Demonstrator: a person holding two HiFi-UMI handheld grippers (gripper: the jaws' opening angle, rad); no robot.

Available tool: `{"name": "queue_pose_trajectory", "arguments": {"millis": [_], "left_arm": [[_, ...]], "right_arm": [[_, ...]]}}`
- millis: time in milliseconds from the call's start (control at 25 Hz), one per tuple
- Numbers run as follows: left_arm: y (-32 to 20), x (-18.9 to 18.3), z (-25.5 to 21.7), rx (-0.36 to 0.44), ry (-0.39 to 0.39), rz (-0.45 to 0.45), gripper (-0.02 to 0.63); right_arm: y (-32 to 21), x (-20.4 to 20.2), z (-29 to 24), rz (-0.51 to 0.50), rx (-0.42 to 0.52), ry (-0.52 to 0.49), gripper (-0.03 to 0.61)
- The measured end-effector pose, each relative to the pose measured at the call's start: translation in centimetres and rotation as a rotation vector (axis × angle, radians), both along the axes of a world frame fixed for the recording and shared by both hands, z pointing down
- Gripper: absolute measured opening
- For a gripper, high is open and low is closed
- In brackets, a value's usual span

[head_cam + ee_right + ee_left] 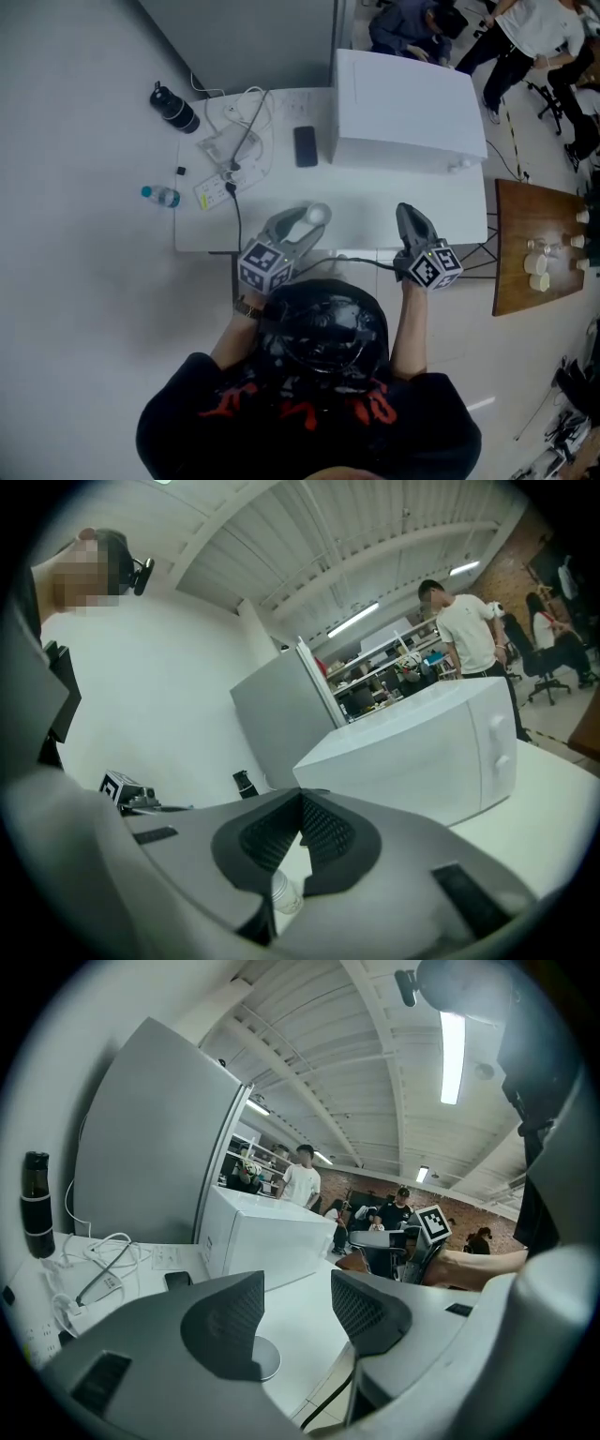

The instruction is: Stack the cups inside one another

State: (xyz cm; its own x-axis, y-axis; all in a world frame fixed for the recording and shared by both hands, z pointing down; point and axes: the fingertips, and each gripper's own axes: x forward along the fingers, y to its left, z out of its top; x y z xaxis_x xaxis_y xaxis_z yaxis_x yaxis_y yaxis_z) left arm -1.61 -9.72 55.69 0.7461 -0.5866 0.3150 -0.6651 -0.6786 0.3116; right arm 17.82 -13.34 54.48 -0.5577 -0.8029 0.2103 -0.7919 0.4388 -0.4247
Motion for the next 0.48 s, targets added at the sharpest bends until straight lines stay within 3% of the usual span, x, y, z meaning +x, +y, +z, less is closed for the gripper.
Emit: {"name": "queue_pose_trajectory", "arguments": {"millis": [480], "left_arm": [[-0.6, 0.2, 0.0, -0.005, -0.007, 0.017, 0.229]], "right_arm": [[-0.4, -1.1, -0.5, -0.025, 0.038, -0.039, 0.003]]}}
